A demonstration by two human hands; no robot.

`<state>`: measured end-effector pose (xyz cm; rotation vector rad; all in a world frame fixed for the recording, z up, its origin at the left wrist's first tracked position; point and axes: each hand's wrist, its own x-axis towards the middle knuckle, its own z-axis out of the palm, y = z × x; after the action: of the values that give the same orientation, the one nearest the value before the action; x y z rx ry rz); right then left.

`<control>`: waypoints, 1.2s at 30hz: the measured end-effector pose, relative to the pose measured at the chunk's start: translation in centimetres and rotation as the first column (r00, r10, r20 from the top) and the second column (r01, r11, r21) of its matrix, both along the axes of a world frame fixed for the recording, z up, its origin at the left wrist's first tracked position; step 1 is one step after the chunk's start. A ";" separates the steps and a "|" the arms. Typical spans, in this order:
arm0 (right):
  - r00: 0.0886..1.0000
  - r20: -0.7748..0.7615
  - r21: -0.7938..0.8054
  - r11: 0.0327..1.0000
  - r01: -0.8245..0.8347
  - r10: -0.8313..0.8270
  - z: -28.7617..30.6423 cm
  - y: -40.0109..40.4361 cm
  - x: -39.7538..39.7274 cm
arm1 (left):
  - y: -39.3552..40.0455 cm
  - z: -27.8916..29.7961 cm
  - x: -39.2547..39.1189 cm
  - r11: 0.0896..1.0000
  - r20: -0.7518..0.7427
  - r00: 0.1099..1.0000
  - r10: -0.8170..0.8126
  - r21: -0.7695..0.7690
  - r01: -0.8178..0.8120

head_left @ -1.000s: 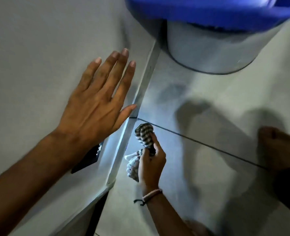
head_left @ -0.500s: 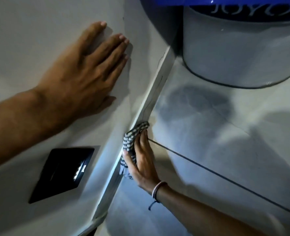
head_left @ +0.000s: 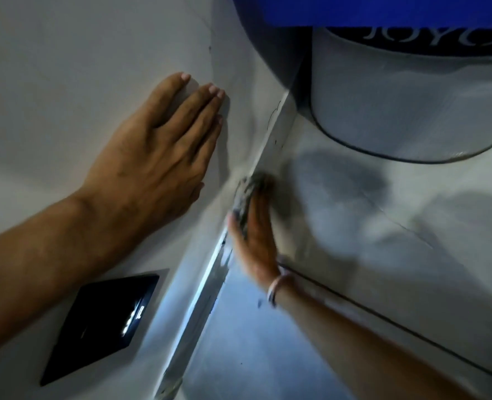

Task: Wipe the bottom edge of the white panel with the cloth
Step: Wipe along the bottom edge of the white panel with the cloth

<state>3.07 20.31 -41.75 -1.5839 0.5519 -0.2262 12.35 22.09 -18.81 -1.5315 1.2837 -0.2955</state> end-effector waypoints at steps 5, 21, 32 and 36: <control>0.965 -0.024 0.071 0.963 -0.259 0.261 -0.8 4.2 -5.9 | 0.3 -0.3 0.1 0.987 -0.120 0.992 -0.048 -0.158 0.028; 0.984 -0.032 0.273 0.949 -0.159 0.174 -0.6 4.0 -5.7 | 0.6 -1.9 0.0 0.984 -0.120 0.991 -0.064 -0.171 0.043; 0.993 -0.113 0.184 0.982 0.049 -0.028 -0.1 -14.6 8.9 | 0.3 -1.1 -0.3 0.993 -0.112 0.992 -0.051 -0.110 0.038; 0.995 -0.084 0.194 0.978 0.073 -0.057 0.6 -11.2 7.6 | 2.0 -0.2 -1.7 0.998 -0.034 0.999 0.004 -0.056 -0.006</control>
<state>10.67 9.12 -41.10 -1.3877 0.6677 -0.1538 10.64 24.12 -19.04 -1.5929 1.3071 -0.3057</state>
